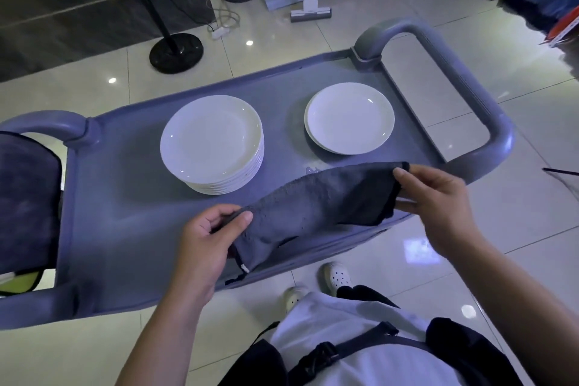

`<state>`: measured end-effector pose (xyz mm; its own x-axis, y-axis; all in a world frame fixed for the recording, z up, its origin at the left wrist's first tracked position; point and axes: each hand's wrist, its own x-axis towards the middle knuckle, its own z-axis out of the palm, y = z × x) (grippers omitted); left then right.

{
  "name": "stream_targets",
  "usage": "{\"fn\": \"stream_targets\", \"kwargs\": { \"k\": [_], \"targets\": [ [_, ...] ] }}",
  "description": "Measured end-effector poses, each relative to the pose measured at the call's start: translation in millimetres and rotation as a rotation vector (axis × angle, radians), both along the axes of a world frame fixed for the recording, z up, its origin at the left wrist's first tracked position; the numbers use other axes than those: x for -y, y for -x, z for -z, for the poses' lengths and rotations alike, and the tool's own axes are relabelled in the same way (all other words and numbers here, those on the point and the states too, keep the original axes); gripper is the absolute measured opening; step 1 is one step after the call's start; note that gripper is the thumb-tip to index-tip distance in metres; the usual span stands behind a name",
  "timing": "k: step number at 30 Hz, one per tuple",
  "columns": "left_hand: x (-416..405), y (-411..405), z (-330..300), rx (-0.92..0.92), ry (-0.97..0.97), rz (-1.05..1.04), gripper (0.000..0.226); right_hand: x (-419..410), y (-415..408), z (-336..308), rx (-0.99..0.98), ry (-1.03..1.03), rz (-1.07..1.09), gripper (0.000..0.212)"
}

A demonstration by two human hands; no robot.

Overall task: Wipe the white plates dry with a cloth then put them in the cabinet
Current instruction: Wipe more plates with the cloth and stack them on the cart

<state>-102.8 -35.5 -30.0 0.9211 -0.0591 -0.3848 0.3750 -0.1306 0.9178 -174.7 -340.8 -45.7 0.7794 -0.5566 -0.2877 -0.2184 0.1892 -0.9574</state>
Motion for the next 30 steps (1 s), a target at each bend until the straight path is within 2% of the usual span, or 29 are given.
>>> {"fn": "stream_targets", "kwargs": {
  "k": [4,6,8,10,12,14,17,19,20,23,24,26,28,30],
  "targets": [
    [25,12,-2,-0.024,0.001,0.103,0.018,-30,-7,4,-0.026,0.011,-0.023,0.017],
    [33,14,-4,-0.023,0.017,0.18,0.029,-40,-11,3,-0.036,-0.03,-0.064,0.014],
    [40,16,-7,-0.045,0.062,0.218,0.035,-48,-11,0,-0.023,-0.088,-0.148,0.014],
    [48,19,-13,-0.068,0.109,0.197,0.034,-58,-6,-1,0.003,-0.075,-0.293,0.026],
    [57,20,-18,-0.06,0.119,0.178,0.03,-68,1,-1,-0.007,0.029,-0.476,0.042],
    [62,22,-20,-0.03,0.087,0.201,0.028,-75,5,1,0.006,0.21,-0.621,0.049],
    [62,21,-24,-0.044,0.097,0.225,0.031,-74,5,4,0.108,0.36,-0.645,0.035],
    [56,18,-28,-0.026,0.109,0.269,0.027,-70,1,4,0.123,0.31,-0.569,0.022],
    [50,15,-26,0.047,0.04,0.303,0.027,-66,-1,4,0.12,0.275,-0.543,0.019],
    [25,-2,-12,0.298,-0.384,0.468,0.046,-53,-7,-2,0.121,0.203,-0.542,0.013],
    [18,-8,-7,0.307,-0.433,0.533,0.049,-47,-8,-5,0.13,0.159,-0.549,0.016],
    [8,-15,0,0.226,-0.362,0.651,0.047,-37,-9,-14,0.155,-0.024,-0.532,0.026],
    [11,-19,4,0.188,-0.275,0.721,0.05,-29,-10,-21,0.167,-0.193,-0.507,0.026],
    [20,-23,4,0.191,-0.252,0.721,0.046,-22,-14,-25,0.17,-0.219,-0.527,0.026]
  ]
}}
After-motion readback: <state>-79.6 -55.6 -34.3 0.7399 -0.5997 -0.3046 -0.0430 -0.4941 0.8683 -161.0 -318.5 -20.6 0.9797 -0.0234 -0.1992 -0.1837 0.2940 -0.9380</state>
